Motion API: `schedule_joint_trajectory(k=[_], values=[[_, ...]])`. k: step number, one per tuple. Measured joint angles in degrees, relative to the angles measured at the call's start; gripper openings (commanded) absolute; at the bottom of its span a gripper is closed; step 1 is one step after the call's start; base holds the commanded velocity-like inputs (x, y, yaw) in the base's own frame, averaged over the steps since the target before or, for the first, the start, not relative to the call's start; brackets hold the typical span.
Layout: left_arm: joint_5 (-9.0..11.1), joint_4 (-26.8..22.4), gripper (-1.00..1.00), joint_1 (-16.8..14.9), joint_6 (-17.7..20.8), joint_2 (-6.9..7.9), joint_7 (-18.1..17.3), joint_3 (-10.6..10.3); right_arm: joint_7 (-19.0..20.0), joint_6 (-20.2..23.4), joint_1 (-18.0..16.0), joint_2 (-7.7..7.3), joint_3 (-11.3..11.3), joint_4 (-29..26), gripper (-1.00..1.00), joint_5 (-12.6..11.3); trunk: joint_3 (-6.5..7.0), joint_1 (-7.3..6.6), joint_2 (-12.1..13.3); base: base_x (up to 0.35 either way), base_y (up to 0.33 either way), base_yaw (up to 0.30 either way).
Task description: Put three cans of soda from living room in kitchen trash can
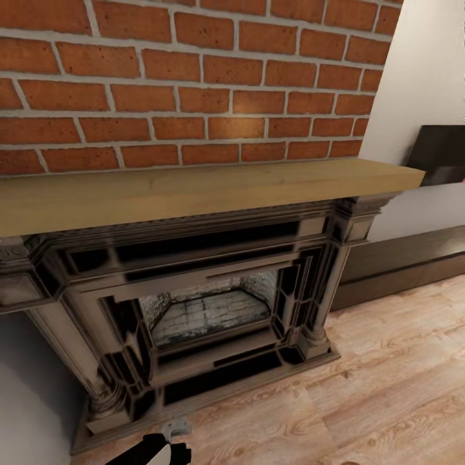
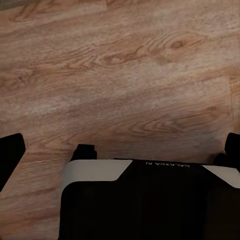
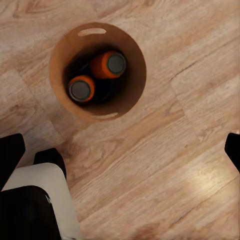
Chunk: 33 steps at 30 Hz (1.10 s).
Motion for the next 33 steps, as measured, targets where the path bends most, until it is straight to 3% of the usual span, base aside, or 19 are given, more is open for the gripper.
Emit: schedule_joint_trajectory(k=[9, 33], values=[[0.1, 1.2, 1.00, 2.9, -2.5, 1.75, 0.0, -0.6, 0.0, -0.1, 2.0, 0.85, 0.0, 0.1, 1.00, 0.1, 0.85, 0.00, 0.0, 0.000, 0.000, 0.000], [0.2, 3.7, 1.00, 5.1, -5.8, 2.21, 0.0, -0.6, 0.0, -0.1, 4.0, 1.45, 0.0, 0.1, 1.00, 0.1, 3.07, 0.00, 0.0, 0.000, 0.000, 0.000]])
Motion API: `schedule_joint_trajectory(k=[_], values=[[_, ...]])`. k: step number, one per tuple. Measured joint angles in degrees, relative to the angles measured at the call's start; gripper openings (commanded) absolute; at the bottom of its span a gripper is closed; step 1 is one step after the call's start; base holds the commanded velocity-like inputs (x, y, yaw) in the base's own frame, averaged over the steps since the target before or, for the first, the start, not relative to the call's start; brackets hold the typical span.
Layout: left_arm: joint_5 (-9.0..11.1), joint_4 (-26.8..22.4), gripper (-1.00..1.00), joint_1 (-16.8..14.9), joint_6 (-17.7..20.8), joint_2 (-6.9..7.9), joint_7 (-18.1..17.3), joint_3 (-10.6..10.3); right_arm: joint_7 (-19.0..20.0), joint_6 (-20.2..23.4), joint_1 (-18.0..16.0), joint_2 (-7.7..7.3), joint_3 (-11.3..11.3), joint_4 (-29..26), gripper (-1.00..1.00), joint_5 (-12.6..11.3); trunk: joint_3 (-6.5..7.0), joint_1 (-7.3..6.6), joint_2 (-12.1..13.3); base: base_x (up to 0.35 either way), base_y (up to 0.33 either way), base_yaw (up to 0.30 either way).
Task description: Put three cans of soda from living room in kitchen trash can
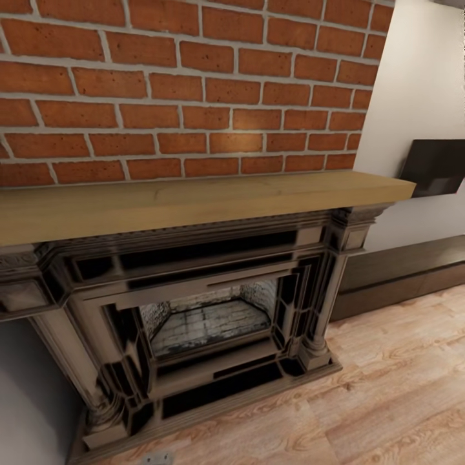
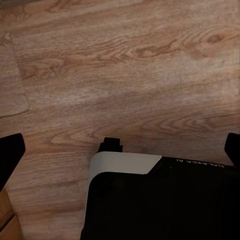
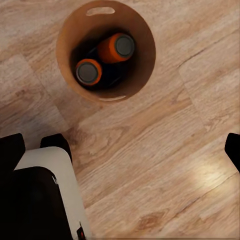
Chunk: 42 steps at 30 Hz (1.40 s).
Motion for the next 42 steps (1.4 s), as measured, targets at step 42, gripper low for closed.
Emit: schedule_joint_trajectory(k=[42], values=[[0.0, 0.0, 1.00, 3.5, -3.4, 8.43, -9.7, 0.0, 0.0, 0.0, 1.9, -0.34, 0.0, 0.0, 1.00, 0.1, 3.61, 0.00, 0.0, 0.000, 0.000, 0.000]])
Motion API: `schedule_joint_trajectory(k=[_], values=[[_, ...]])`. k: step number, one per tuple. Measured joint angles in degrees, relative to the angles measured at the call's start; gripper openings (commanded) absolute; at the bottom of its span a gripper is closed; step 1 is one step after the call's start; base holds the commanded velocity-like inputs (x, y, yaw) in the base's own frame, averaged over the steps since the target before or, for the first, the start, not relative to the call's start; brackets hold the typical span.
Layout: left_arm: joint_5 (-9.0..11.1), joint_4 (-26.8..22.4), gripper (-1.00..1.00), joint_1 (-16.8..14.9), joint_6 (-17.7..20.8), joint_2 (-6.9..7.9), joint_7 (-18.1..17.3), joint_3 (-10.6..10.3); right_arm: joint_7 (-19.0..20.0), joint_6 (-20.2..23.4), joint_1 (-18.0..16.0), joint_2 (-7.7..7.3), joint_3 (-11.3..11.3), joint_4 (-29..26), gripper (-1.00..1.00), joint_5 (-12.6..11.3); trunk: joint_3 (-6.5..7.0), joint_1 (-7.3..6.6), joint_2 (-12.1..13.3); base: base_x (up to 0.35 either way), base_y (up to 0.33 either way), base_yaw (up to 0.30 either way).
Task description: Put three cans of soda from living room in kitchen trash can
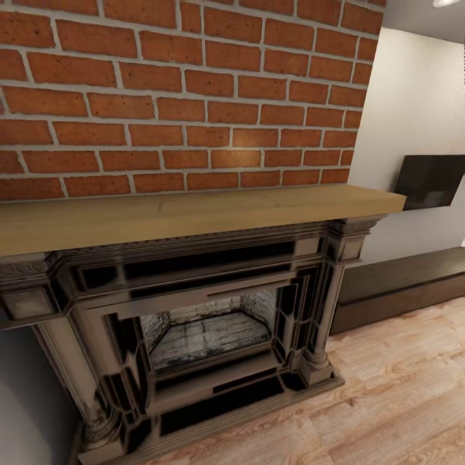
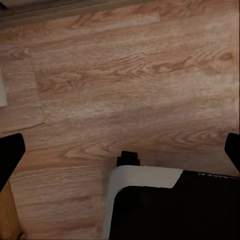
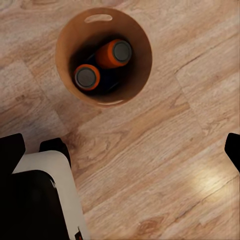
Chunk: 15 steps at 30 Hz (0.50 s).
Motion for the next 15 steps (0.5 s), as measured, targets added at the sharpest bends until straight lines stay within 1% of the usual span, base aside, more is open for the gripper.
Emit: schedule_joint_trajectory(k=[1, 2, 5, 9, 15], values=[[0.0, 0.0, 1.00, 0.2, 0.0, 0.66, -2.0, 0.0, 0.0, 0.0, 0.0, 0.00, 0.0, 0.0, 1.00, 0.0, 0.07, 0.00, 0.0, 0.000, 0.000, 0.000], [0.0, 0.0, 1.00, 0.4, -0.3, 1.90, -5.1, 0.0, 0.0, 0.0, 0.0, 0.00, 0.0, 0.0, 1.00, 0.0, 0.14, 0.00, 0.0, 0.000, 0.000, 0.000], [0.1, 0.0, 1.00, 0.8, -1.6, 3.18, -7.9, 0.0, 0.0, 0.0, 0.1, -0.01, 0.0, 0.0, 1.00, 0.0, 0.35, 0.00, 0.0, 0.000, 0.000, 0.000], [0.1, 0.0, 1.00, 1.4, -3.0, 3.94, -9.6, 0.0, 0.0, 0.0, 0.1, -0.05, 0.0, 0.0, 1.00, 0.0, 0.61, 0.00, 0.0, 0.000, 0.000, 0.000], [0.1, 0.1, 1.00, 2.6, -4.4, 4.34, -10.5, 0.0, 0.0, 0.0, 0.1, -0.08, 0.0, 0.0, 1.00, 0.0, 0.98, 0.00, 0.0, 0.000, 0.000, 0.000]])
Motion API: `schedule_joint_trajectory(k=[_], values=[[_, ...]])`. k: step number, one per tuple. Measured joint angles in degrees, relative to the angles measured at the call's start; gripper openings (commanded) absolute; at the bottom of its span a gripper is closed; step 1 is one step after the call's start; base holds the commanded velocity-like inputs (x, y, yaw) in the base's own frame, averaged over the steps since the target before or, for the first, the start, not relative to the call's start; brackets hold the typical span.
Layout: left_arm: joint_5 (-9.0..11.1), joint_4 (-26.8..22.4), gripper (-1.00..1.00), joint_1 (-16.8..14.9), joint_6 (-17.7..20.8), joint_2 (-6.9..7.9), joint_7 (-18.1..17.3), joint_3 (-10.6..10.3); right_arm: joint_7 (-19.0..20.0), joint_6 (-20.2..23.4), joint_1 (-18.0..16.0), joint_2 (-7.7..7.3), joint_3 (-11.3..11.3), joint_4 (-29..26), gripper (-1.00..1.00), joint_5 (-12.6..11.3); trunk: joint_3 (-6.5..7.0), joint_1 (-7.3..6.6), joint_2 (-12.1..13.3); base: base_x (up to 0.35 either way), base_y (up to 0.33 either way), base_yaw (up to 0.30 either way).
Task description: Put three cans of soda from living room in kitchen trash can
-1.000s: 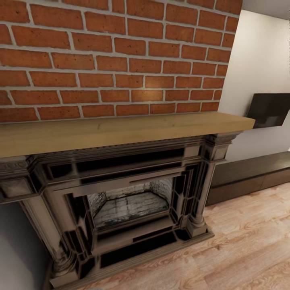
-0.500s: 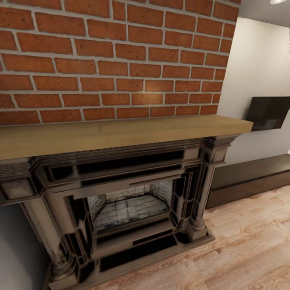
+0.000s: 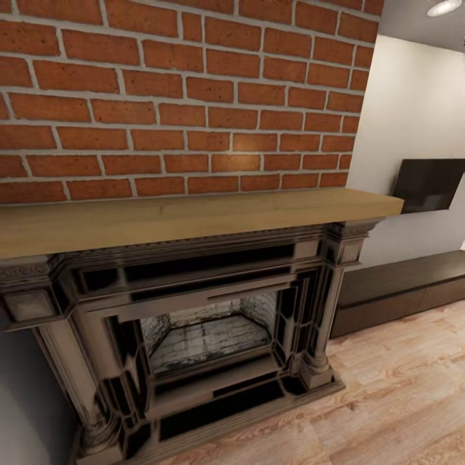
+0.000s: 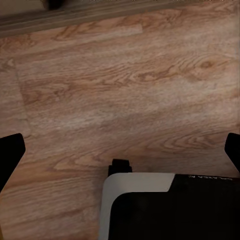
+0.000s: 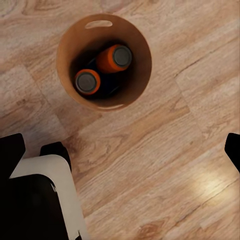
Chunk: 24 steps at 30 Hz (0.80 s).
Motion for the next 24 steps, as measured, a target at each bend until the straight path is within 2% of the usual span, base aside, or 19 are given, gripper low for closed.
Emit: schedule_joint_trajectory(k=[11, 18, 24], values=[[0.0, 0.1, 1.00, 3.8, -4.2, -0.23, 0.3, -0.2, 0.0, 0.0, 0.0, 0.13, 0.0, 0.0, 1.00, 0.0, 0.64, 0.00, 0.0, 0.000, 0.000, 0.000], [0.1, 3.2, 1.00, 4.2, -4.5, -0.44, 1.3, -0.1, 0.0, 0.0, 0.0, 0.16, 0.0, 0.0, 1.00, 0.0, 1.05, 0.00, 0.0, 0.000, 0.000, 0.000], [0.1, 3.9, 1.00, 4.2, -4.6, -0.49, 1.5, 0.0, 0.0, 0.0, 0.1, 0.17, 0.0, 0.0, 1.00, 0.1, 1.32, 0.00, 0.0, 0.000, 0.000, 0.000]])
